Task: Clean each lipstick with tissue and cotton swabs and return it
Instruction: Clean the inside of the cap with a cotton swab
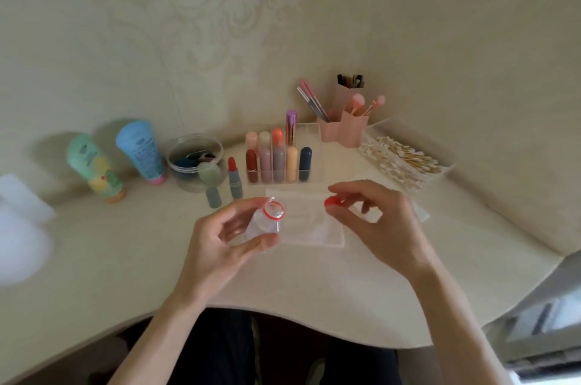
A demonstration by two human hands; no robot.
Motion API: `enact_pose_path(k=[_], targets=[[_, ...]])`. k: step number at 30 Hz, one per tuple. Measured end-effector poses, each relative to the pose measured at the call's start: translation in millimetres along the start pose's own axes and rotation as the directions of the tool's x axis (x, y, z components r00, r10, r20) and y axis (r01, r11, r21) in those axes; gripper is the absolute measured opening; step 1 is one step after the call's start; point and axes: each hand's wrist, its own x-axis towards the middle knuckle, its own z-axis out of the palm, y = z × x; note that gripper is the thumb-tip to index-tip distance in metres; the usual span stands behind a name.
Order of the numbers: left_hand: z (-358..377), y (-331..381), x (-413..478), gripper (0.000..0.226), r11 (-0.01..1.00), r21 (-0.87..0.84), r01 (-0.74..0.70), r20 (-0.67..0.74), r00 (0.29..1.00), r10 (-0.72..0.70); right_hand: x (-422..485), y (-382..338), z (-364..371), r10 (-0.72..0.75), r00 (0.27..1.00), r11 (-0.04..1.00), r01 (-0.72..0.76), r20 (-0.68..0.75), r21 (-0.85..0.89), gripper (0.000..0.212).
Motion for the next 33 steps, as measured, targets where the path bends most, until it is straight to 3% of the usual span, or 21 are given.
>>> enact_pose_path(k=[3, 7, 14, 17, 20, 23, 26, 28, 31, 33], targets=[[-1, 2, -1, 0.049, 1.0, 0.005, -0.012, 0.005, 1.0, 0.012, 7, -35, 20, -0.139, 0.988, 0.971, 0.123, 0.067, 0.205, 0.026], [-3, 1, -3, 0.053, 0.999, 0.018, -0.033, 0.008, 0.999, 0.033, 14, -52, 40, -0.232, 0.963, 0.952, 0.196, 0.136, 0.235, 0.022], [-8, 1, -5, 0.054, 1.0, 0.003, -0.018, -0.014, 1.0, 0.018, 22, -53, 42, -0.21, 0.942, 0.977, 0.191, 0.26, 0.099, 0.026], [-8, -1, -5, 0.054, 1.0, 0.002, 0.0, -0.024, 1.0, 0.0, 23, -59, 44, -0.209, 0.941, 0.974, 0.224, 0.265, -0.027, 0.017], [-10, -3, -6, 0.055, 1.0, 0.007, 0.002, -0.011, 1.0, -0.002, 24, -63, 46, -0.187, 0.955, 0.954, 0.233, 0.231, -0.188, 0.037], [-11, -1, -6, 0.054, 1.0, 0.019, -0.022, -0.019, 1.0, 0.023, 27, -63, 39, -0.167, 0.926, 0.97, 0.216, 0.338, -0.112, 0.053], [-10, 1, -6, 0.054, 1.0, -0.009, -0.023, -0.023, 0.999, 0.022, 27, -60, 35, -0.251, 0.903, 0.957, 0.286, 0.348, -0.051, 0.03], [-10, 1, -5, 0.054, 1.0, -0.012, -0.018, -0.025, 1.0, 0.018, 27, -62, 40, -0.209, 0.927, 0.964, 0.248, 0.311, -0.093, 0.019], [-11, -1, -6, 0.054, 0.999, -0.032, -0.012, -0.018, 1.0, 0.012, 27, -63, 42, -0.183, 0.936, 0.966, 0.228, 0.301, -0.122, 0.04], [-11, 0, -6, 0.054, 0.999, -0.049, -0.018, -0.016, 1.0, 0.017, 28, -61, 39, -0.214, 0.923, 0.969, 0.243, 0.318, -0.052, 0.037]])
